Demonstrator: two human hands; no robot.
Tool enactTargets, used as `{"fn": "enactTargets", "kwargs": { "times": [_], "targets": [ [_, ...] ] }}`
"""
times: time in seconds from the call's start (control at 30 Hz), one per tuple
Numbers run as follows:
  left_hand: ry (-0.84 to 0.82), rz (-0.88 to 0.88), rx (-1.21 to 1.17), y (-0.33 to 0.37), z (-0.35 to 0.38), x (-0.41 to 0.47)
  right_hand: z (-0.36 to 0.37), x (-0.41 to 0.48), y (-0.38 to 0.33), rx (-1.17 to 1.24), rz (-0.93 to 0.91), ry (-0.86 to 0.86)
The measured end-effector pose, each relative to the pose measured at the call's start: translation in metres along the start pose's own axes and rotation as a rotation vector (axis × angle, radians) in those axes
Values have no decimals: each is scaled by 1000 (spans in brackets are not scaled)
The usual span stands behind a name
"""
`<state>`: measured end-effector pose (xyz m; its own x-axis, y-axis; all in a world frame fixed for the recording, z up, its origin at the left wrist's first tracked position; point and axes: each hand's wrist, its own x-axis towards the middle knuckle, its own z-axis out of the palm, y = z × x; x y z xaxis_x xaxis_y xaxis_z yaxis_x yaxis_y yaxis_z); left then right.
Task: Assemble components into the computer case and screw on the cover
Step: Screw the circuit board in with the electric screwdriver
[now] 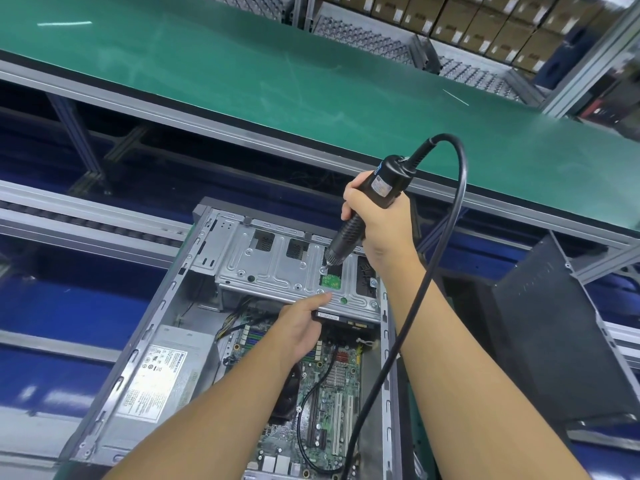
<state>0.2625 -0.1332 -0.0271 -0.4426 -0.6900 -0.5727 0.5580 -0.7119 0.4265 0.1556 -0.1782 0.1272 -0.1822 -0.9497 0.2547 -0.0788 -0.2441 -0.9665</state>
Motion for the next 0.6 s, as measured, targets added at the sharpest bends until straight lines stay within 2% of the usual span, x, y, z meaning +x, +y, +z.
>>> {"fn": "enactTargets", "kwargs": {
  "times": [0.23,0.43,0.6],
  "targets": [
    [35,-4,20,0,-3,4,13,4,2,-170,-58,-149],
    [15,-9,25,-1,-2,2,7,5,6,-110,-9,-48],
    [-10,4,37,0,0,-1,7,4,5,-113,-15,-73]
  ]
}}
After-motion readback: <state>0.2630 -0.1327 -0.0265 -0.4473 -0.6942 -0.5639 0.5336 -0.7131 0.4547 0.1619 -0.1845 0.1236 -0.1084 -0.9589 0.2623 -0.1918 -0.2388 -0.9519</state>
